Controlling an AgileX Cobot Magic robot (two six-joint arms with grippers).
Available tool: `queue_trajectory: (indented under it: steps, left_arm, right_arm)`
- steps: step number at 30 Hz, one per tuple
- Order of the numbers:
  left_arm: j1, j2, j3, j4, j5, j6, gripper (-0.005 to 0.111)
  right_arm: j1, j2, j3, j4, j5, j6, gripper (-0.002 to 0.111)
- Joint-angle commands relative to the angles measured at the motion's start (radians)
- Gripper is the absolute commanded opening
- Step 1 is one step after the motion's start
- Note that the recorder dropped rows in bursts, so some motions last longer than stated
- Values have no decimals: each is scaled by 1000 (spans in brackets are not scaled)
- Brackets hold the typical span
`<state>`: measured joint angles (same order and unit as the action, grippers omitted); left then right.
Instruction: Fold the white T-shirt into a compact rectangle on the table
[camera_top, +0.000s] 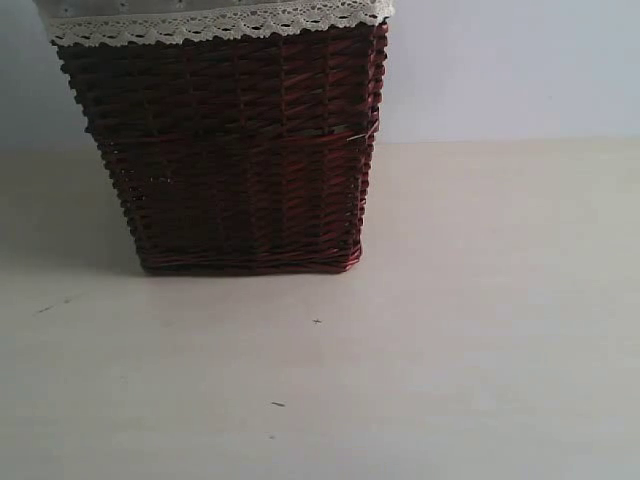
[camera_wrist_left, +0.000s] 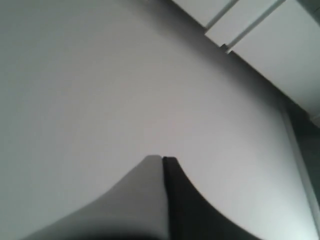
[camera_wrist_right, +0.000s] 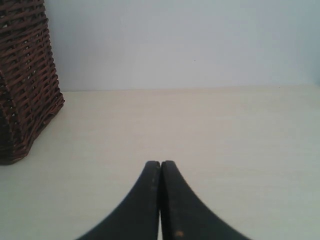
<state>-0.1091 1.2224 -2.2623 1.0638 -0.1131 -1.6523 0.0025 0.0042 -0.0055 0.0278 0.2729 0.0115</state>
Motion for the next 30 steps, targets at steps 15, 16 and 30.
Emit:
queue_trajectory:
  steps: [15, 16, 30]
  left_arm:
    - [2, -3, -98, -2, -231, -339, 0]
    - [2, -5, -98, 8, -253, -359, 0]
    - [2, -2, 5, 599, -741, -472, 0]
  right_arm:
    - [3, -4, 6, 0, -6, -6, 0]
    - [3, -4, 6, 0, -6, -6, 0]
    - [3, -4, 6, 0, -6, -6, 0]
